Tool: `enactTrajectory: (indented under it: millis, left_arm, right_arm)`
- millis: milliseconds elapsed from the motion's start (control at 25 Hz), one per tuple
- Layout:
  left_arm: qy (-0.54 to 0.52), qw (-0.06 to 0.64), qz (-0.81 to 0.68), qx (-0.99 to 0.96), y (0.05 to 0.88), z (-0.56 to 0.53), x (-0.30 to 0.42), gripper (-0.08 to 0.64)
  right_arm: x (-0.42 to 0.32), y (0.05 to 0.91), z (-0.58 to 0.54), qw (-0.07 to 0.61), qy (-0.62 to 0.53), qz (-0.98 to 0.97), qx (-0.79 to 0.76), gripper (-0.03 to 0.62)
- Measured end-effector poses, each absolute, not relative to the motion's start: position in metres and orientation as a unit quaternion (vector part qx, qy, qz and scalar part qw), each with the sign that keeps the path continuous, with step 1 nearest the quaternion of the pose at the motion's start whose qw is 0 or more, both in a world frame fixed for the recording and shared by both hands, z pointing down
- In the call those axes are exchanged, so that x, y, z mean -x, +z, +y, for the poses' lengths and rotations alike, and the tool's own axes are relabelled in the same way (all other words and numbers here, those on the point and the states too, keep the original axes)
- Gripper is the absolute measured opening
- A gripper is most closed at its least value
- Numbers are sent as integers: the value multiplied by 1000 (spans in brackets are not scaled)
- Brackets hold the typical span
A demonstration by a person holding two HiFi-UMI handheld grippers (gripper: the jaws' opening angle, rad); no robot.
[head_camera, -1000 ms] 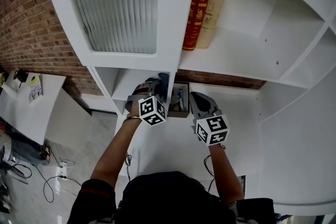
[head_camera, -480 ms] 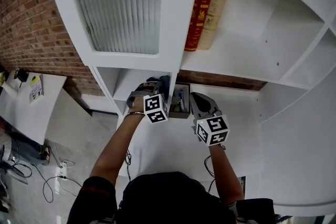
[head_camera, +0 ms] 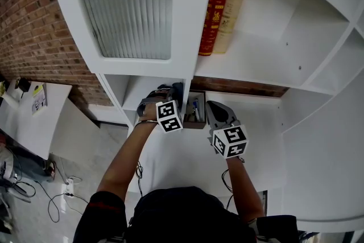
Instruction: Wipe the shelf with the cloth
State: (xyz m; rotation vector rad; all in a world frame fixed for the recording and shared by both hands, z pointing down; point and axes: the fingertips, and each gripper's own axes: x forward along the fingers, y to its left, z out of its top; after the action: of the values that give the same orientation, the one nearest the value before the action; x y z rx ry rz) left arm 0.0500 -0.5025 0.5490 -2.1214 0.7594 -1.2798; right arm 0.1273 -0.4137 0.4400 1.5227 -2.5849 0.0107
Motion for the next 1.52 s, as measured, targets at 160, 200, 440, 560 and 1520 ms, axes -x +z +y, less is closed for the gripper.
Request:
enactTrajectory:
  millis: [160, 200, 440, 560, 1520]
  left_arm:
    - [-482, 274, 286, 782, 549, -506, -40, 63]
    - [-483, 272, 289, 780, 549, -507, -35, 63]
    - [-502, 260, 313, 763, 551, -512, 3, 63]
    - [-511, 248, 326, 756, 551, -513, 24, 63]
    - [-534, 190, 398, 721, 552, -509, 96, 63]
  right_arm:
    - [-126, 440, -414, 73, 2, -860, -505, 14]
    - [-125, 440, -415, 73, 2, -860, -504, 14]
    - [-116, 439, -419, 70, 3, -866, -496, 14]
    - [-104, 437, -422, 67, 2, -871, -487, 14]
    - [-62, 438, -421, 68, -1, -897, -436, 14]
